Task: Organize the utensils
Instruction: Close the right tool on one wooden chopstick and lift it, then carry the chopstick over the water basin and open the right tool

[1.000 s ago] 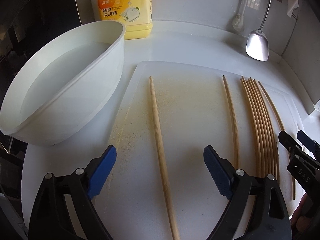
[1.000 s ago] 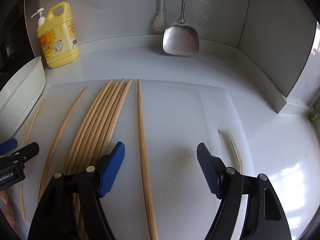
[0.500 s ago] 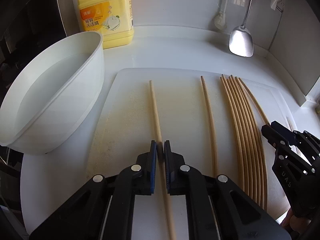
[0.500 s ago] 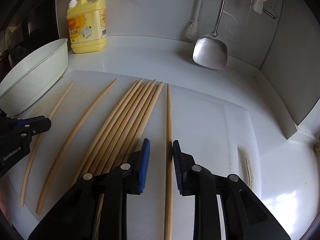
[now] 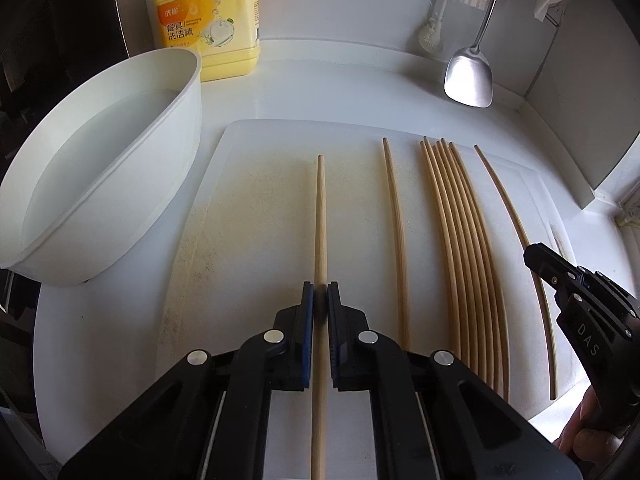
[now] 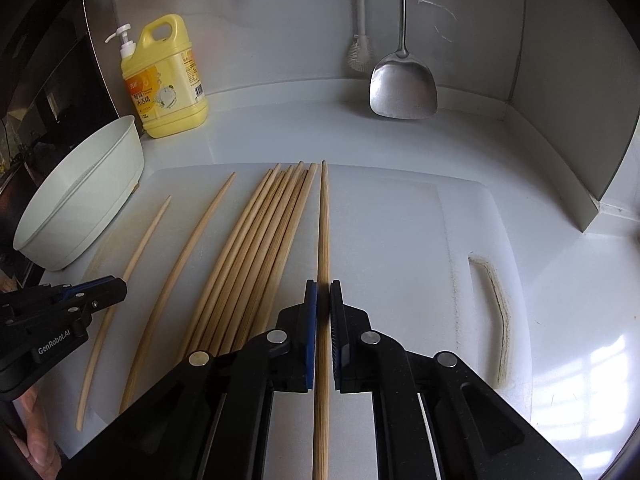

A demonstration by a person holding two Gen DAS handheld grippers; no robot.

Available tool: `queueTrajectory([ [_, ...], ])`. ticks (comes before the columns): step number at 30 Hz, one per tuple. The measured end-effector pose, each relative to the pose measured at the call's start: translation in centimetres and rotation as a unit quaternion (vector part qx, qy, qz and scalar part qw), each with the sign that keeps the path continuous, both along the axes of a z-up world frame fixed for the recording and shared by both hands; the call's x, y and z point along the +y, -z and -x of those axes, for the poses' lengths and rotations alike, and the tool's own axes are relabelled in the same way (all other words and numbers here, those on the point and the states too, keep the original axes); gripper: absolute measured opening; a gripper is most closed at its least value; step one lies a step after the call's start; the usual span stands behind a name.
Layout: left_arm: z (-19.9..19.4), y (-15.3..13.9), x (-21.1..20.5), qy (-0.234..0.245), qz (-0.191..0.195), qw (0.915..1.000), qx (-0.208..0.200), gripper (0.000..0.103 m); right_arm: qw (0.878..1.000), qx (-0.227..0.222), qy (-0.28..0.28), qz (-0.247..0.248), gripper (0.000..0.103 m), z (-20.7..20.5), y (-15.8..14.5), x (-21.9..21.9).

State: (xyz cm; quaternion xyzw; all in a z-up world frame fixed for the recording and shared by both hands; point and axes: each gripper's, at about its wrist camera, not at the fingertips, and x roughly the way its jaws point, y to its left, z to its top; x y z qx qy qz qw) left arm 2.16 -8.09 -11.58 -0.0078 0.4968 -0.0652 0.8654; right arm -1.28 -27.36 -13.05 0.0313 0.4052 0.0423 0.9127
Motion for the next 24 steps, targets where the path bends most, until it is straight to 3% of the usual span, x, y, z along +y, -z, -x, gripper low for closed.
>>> queueTrajectory([
  [12, 2.4, -7.8, 3.6, -0.028, 0.020, 0.9989, -0.032, 0.007, 0.998, -0.028, -0.043, -0.030, 0.006, 0.3, -6.2, 1.7],
  [20, 1.0, -11.5, 12.3, -0.083, 0.013, 0.9942, -0.066, 0.007, 0.993, -0.051, -0.096, -0.048, 0.006, -2.1, -10.3, 9.6],
  [24, -1.4, -12.0, 17.3, -0.085, 0.006, 0.9932, -0.079, 0.007, 0.991, -0.056, -0.108, -0.053, 0.006, -4.3, -11.0, 14.9],
])
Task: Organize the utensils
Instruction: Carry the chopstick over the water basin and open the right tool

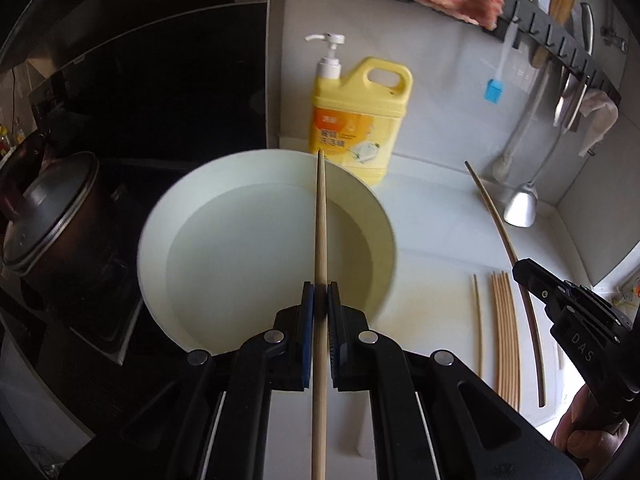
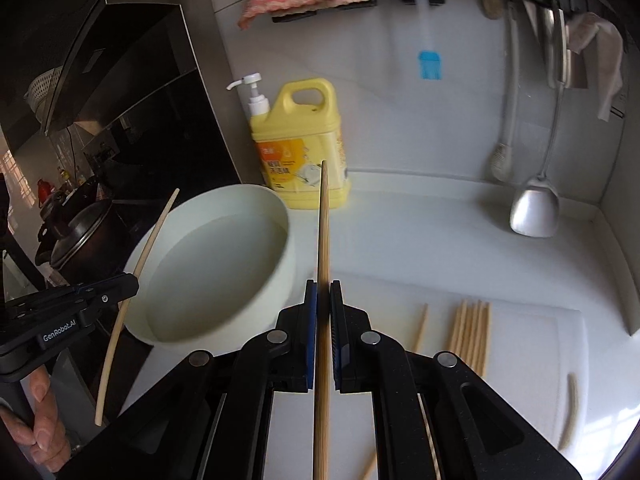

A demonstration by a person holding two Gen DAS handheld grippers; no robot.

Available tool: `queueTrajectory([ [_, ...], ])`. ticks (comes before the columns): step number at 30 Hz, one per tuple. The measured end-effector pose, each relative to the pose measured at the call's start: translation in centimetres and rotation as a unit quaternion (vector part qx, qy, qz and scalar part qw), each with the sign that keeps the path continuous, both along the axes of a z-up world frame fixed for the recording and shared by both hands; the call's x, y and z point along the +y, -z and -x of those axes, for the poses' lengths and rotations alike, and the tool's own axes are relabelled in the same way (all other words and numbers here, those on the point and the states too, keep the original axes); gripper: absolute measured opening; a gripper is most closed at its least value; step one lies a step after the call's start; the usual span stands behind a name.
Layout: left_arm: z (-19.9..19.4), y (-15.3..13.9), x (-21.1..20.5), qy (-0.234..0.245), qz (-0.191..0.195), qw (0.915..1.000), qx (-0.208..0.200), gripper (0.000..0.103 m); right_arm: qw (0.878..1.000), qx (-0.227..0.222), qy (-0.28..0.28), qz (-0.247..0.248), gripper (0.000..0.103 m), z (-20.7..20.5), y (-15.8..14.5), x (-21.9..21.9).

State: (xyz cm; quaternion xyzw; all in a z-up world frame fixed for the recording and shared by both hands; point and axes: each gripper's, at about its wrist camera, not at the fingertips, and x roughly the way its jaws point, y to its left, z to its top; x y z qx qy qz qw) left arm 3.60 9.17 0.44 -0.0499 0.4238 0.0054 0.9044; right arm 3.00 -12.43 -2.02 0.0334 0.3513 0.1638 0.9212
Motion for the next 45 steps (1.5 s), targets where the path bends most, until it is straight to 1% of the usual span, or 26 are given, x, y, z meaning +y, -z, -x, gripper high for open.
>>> queueTrajectory([
  [4, -2.9, 0.2, 4.6, 0.011, 0.003, 0.9999, -0.003, 0.007, 1.000, 0.018, -0.002, -0.014, 0.006, -3.2, 0.5, 5.1],
  [7, -5.3, 1.1, 6.8, 0.026, 0.002, 0.9997, 0.003, 0.007, 0.999, 0.029, 0.001, -0.018, 0.006, -5.1, 1.1, 8.7],
  [12, -8.1, 3.8, 8.5, 0.052, -0.001, 0.9981, 0.032, 0.007, 0.998, 0.064, 0.002, -0.021, 0.006, -7.9, 3.1, 13.2],
  [15, -9.6, 5.3, 9.3, 0.058, 0.004, 0.9970, 0.051, 0.007, 0.996, 0.092, 0.004, -0.021, 0.006, -9.7, 4.3, 14.8],
  [20, -11.4, 7.3, 9.8, 0.054, 0.015, 0.9957, 0.073, 0.007, 0.991, 0.131, 0.002, -0.013, 0.006, -11.7, 6.4, 15.9],
  [23, -12.2, 8.2, 9.6, 0.057, 0.022, 0.9940, 0.091, 0.007, 0.987, 0.158, 0.012, -0.014, 0.006, -12.8, 7.5, 16.0],
  [25, -12.8, 8.8, 9.4, 0.059, 0.017, 0.9935, 0.096, 0.007, 0.985, 0.169, 0.017, -0.016, 0.006, -13.3, 8.1, 16.1],
  [31, -14.0, 10.1, 9.3, 0.056, 0.011, 0.9920, 0.113, 0.007, 0.982, 0.190, 0.022, -0.005, 0.006, -13.8, 9.0, 16.2],
  [37, -14.4, 11.0, 8.8, 0.061, 0.000, 0.9899, 0.127, 0.008, 0.980, 0.198, 0.025, 0.003, 0.007, -13.7, 9.8, 16.2],
  [39, -14.4, 11.0, 8.9, 0.056, -0.006, 0.9902, 0.128, 0.020, 0.980, 0.199, 0.027, 0.004, 0.010, -13.7, 9.9, 16.1],
  [40, -14.3, 10.8, 8.9, 0.052, -0.009, 0.9906, 0.126, 0.037, 0.979, 0.200, 0.027, 0.005, 0.017, -13.6, 9.8, 16.1],
  [41, -14.2, 10.7, 9.0, 0.046, -0.013, 0.9912, 0.124, 0.057, 0.980, 0.197, 0.029, 0.006, 0.024, -13.5, 9.7, 16.0],
  [42, -13.9, 10.4, 9.2, 0.040, -0.015, 0.9922, 0.117, 0.062, 0.981, 0.194, 0.030, 0.009, 0.026, -13.3, 9.5, 16.0],
  [44, -13.3, 9.9, 9.5, 0.035, -0.018, 0.9932, 0.110, 0.063, 0.982, 0.186, 0.027, 0.013, 0.027, -12.9, 9.0, 15.9],
  [45, -13.2, 9.7, 9.5, 0.034, -0.022, 0.9931, 0.110, 0.064, 0.983, 0.182, 0.025, 0.016, 0.031, -12.7, 8.8, 15.9],
])
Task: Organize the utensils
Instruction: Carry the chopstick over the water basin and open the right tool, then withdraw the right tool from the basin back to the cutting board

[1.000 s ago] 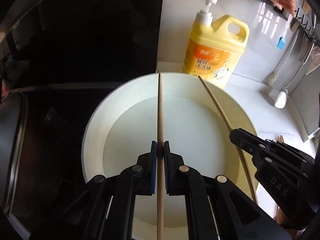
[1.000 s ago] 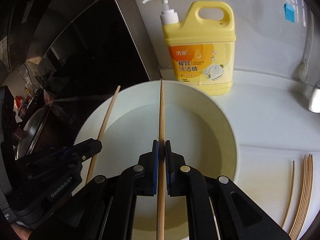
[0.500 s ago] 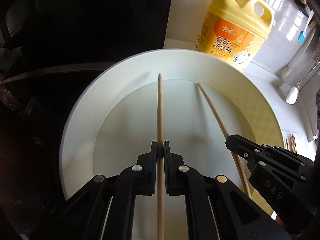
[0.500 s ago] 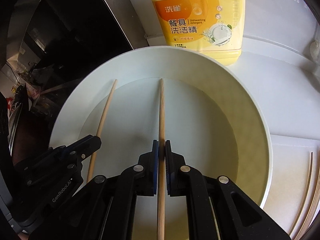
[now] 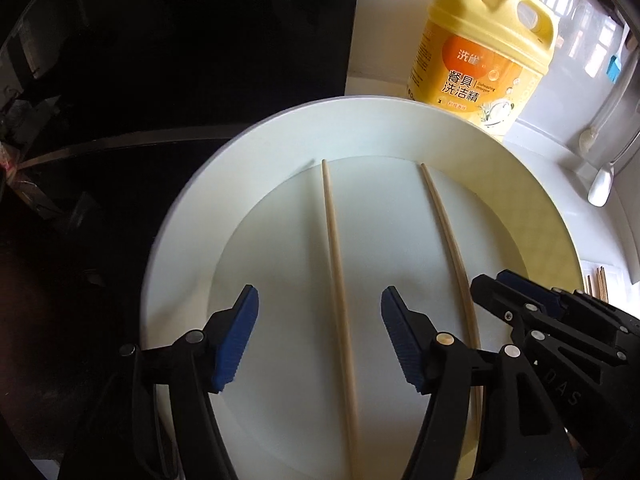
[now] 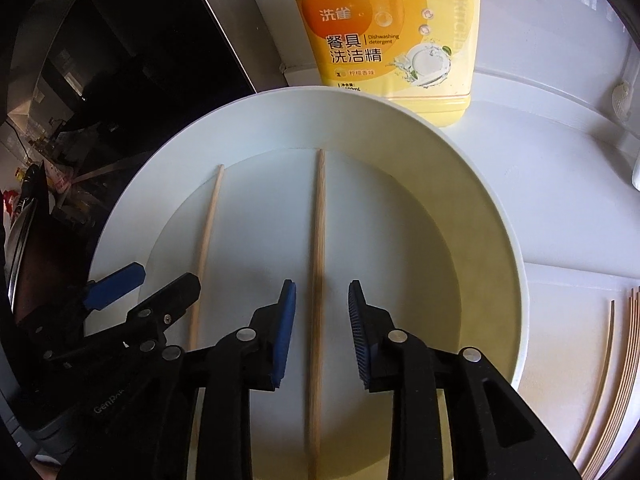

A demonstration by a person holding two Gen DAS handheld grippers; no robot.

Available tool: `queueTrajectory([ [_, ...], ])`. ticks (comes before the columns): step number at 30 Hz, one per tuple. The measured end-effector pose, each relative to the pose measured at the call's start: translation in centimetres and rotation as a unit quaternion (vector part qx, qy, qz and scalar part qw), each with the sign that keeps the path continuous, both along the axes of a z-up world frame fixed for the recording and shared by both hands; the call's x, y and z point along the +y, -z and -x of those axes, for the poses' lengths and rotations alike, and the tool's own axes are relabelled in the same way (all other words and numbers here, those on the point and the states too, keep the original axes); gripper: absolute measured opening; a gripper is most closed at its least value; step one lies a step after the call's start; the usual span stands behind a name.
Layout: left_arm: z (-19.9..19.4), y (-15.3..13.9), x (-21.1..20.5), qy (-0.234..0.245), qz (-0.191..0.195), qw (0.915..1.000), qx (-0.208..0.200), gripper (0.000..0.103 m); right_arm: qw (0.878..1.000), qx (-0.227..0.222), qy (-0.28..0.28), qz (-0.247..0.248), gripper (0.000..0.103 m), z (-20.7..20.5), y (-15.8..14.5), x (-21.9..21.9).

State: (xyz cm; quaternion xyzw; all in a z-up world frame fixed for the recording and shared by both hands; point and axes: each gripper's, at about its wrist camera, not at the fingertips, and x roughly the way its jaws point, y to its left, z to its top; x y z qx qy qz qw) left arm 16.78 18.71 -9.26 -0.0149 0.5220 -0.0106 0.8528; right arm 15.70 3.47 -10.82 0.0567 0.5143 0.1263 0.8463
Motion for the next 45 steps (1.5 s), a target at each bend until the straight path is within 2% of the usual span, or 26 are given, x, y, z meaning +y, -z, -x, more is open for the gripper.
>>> queueTrajectory([
  [2, 0.5, -0.4, 0.2, -0.006, -0.008, 0.9999, -0.001, 0.070, 1.000, -0.008, -0.002, 0.006, 0.037, 0.4, -0.3, -0.1],
  [8, 1.9, -1.9, 0.6, -0.022, -0.015, 0.9996, -0.011, 0.079, 1.000, -0.022, 0.000, 0.010, 0.046, 1.7, -1.2, -0.6],
  [14, 4.0, -3.8, 2.1, -0.028, -0.020, 0.9992, -0.023, 0.084, 0.999, -0.029, 0.002, 0.018, 0.052, 3.2, -2.2, -0.8],
  [20, 5.9, -5.4, 2.2, -0.019, -0.026, 0.9989, -0.034, 0.085, 0.999, -0.043, 0.013, 0.019, 0.058, 5.4, -3.6, -1.3],
  [25, 7.5, -6.3, 2.1, -0.002, -0.023, 0.9989, -0.039, 0.089, 0.998, -0.049, 0.033, 0.022, 0.059, 8.1, -4.5, -2.5],
  [32, 9.2, -6.9, 1.1, 0.022, -0.021, 0.9988, -0.038, 0.089, 0.996, -0.044, 0.075, 0.015, 0.059, 10.5, -4.5, -4.6],
  [45, 10.0, -6.7, -5.2, 0.062, -0.029, 0.9970, -0.037, 0.089, 0.990, -0.042, 0.131, 0.011, 0.060, 14.4, -4.1, -11.5],
])
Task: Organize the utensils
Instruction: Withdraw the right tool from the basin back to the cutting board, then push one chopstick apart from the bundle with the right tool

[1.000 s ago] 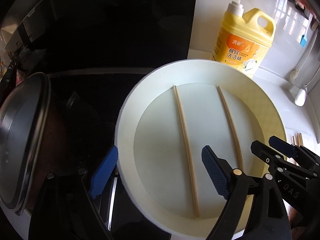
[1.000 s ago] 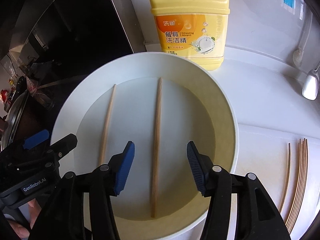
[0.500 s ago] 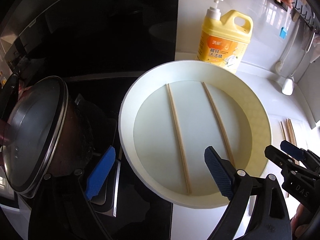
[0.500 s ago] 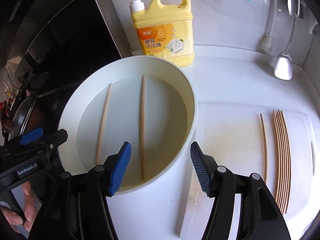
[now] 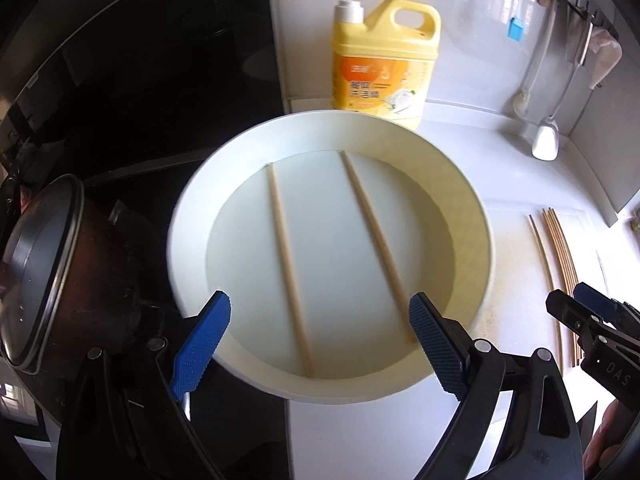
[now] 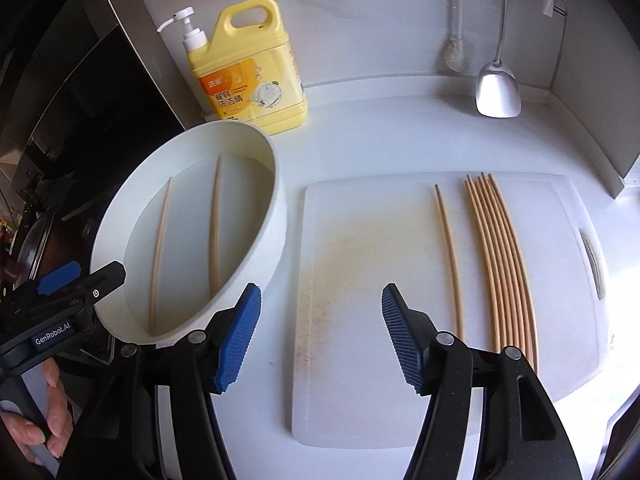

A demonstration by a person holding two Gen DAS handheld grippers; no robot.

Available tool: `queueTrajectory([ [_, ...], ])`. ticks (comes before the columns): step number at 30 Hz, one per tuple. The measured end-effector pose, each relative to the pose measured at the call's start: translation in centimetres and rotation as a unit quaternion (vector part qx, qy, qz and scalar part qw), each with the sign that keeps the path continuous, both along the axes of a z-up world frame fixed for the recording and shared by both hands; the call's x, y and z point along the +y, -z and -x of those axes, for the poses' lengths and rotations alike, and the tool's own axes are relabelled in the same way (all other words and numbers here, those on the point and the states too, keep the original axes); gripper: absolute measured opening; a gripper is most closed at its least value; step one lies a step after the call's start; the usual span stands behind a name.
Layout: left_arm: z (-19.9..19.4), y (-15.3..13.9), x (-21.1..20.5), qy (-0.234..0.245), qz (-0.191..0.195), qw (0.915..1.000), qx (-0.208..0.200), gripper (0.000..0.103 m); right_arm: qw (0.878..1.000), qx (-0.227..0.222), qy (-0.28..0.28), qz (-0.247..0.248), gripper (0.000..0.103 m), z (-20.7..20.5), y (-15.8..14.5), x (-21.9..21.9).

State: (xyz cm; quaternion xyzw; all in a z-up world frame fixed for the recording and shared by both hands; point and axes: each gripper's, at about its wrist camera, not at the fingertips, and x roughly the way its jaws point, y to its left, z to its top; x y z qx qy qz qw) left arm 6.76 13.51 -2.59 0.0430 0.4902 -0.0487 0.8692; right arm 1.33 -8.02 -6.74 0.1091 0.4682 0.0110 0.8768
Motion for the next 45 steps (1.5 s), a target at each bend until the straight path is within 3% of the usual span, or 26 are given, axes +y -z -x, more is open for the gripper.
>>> queueTrajectory([
  [13, 4.0, -0.4, -10.8, 0.008, 0.013, 0.9998, 0.012, 0.091, 1.000, -0.013, 0.015, 0.002, 0.064, 4.3, -0.6, -11.7],
  [22, 6.9, -0.2, -16.6, -0.017, 0.006, 0.9998, 0.010, 0.095, 1.000, -0.006, 0.004, -0.003, 0.067, 5.5, 1.2, -19.1],
  [28, 7.8, 0.8, -18.0, -0.036, 0.003, 0.9991, 0.023, 0.096, 1.000, 0.010, -0.003, 0.010, 0.067, 5.4, 3.2, -20.9],
  [36, 6.7, 3.0, -18.8, 0.002, 0.004, 0.9999, 0.011, 0.096, 0.999, 0.011, 0.030, 0.023, 0.067, 4.9, 5.4, -21.1],
  [45, 4.8, 6.4, -20.3, -0.001, 0.026, 0.9997, 0.005, 0.096, 0.999, -0.018, 0.030, 0.035, 0.067, 2.9, 6.5, -20.1],
])
